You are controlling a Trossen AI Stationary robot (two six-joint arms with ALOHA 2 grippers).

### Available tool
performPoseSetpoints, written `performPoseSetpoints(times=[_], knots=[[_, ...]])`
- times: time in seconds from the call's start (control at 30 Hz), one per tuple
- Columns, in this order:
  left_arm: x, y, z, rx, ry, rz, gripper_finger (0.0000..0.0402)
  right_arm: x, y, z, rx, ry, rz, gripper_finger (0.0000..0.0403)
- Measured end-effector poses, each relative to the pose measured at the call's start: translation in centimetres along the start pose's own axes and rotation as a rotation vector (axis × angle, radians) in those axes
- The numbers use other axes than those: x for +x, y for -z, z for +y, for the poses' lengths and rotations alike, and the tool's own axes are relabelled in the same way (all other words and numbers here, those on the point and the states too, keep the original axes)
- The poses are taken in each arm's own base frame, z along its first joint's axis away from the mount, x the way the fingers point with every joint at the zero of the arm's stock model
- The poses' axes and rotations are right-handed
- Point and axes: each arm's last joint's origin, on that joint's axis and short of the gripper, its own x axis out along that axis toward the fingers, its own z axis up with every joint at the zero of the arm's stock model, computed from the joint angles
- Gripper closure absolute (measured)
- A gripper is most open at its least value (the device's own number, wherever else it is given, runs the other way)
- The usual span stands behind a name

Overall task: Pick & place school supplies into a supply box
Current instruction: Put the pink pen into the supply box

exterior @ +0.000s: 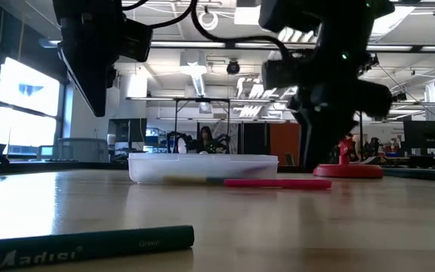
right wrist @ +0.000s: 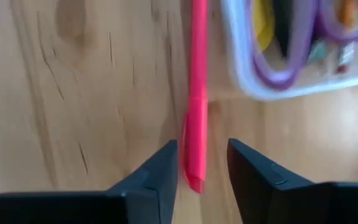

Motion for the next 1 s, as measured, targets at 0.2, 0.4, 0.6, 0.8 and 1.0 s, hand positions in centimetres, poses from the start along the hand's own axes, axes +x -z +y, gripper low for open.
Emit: performPoseSetpoints(times=[0.2, 0.4, 0.6, 0.8, 1.0], knots=[[0.0, 0.0, 0.0, 0.000, 0.000, 0.000, 0.0307, 2.1, 1.2, -0.8, 0.028, -0.042, -0.007, 0.0285], [0.0, 0.0, 0.0, -0.001, 0.000, 0.000, 0.0307, 3.7, 2.0, -1.9, 0.077, -0.104, -0.052, 0.0285], [0.0, 0.0, 0.0, -0.001, 0.000, -0.001, 0.0307, 4.4, 2.9, -2.1, 0.033, -0.112, -0.040, 0.0320], [0.0, 0.0, 0.0, -0.001, 0.001, -0.001, 0.0307, 2.7, 1.4, -0.8, -0.017, -0.188, -0.058, 0.0387], [0.0, -0.1, -0.1, 0.000, 0.006, -0.009, 0.0307, -2.1, -1.5, 1.1, -0.125, -0.247, -0.122, 0.0378]])
